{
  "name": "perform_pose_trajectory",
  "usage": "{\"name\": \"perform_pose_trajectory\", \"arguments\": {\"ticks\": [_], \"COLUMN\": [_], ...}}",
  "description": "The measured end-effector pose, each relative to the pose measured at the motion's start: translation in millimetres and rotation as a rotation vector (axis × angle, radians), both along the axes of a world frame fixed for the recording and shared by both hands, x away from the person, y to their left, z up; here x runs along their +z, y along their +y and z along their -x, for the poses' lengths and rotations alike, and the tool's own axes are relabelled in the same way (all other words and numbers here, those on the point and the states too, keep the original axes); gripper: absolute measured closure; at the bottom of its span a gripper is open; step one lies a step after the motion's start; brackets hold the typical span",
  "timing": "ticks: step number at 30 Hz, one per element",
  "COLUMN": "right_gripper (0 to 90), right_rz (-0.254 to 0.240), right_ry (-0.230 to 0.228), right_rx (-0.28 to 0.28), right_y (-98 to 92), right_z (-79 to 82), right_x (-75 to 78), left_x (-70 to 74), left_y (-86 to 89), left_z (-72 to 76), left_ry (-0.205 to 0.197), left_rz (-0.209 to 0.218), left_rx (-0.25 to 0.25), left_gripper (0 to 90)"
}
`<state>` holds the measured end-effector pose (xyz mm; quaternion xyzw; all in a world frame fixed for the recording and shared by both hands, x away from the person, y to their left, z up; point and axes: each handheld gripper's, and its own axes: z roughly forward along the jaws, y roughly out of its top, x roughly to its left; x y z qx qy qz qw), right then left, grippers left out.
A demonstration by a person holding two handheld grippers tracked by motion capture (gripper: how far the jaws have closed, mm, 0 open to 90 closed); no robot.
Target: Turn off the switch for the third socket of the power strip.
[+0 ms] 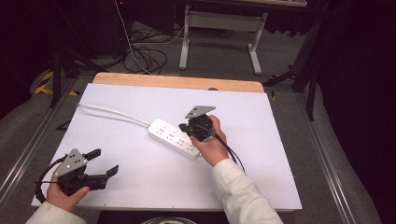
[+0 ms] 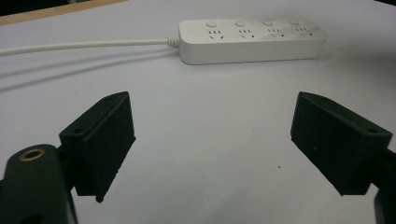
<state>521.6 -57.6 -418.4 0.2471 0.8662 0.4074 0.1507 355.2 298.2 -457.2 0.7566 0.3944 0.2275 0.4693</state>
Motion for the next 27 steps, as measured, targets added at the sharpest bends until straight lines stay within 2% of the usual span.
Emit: {"name": "perform_pose_trajectory", "arguments": {"ticks": [9, 11, 15, 18, 21, 27], "right_gripper": [90.0, 79.4, 72.2, 58.3, 48.2, 39.1], "right_rz": [-0.021, -0.036, -0.058, -0.071, -0.080, -0.098], "right_ry": [-0.025, -0.033, -0.040, -0.047, -0.049, -0.076], "right_rx": [0.028, 0.028, 0.031, 0.027, 0.030, 0.027], "right_y": [-2.0, -3.4, -6.9, -8.5, -9.9, -17.3], "right_z": [5.2, 6.1, 6.6, 6.4, 7.1, 14.3], "right_x": [8.6, 10.6, 13.6, 14.8, 15.9, 24.0], "left_x": [0.1, 0.1, 0.0, 0.1, 0.2, 0.4], "left_y": [0.5, 0.4, 0.0, 0.2, 0.0, 0.7], "left_z": [0.1, 0.1, 0.2, 0.2, 0.3, 1.0], "left_ry": [-0.001, -0.002, -0.002, -0.002, -0.003, -0.001], "left_rz": [-0.001, -0.002, -0.003, -0.002, -0.003, -0.006], "left_rx": [-0.001, -0.001, 0.000, 0.000, -0.001, 0.000], "left_gripper": [13.9, 13.9, 13.9, 13.9, 13.9, 13.9]}}
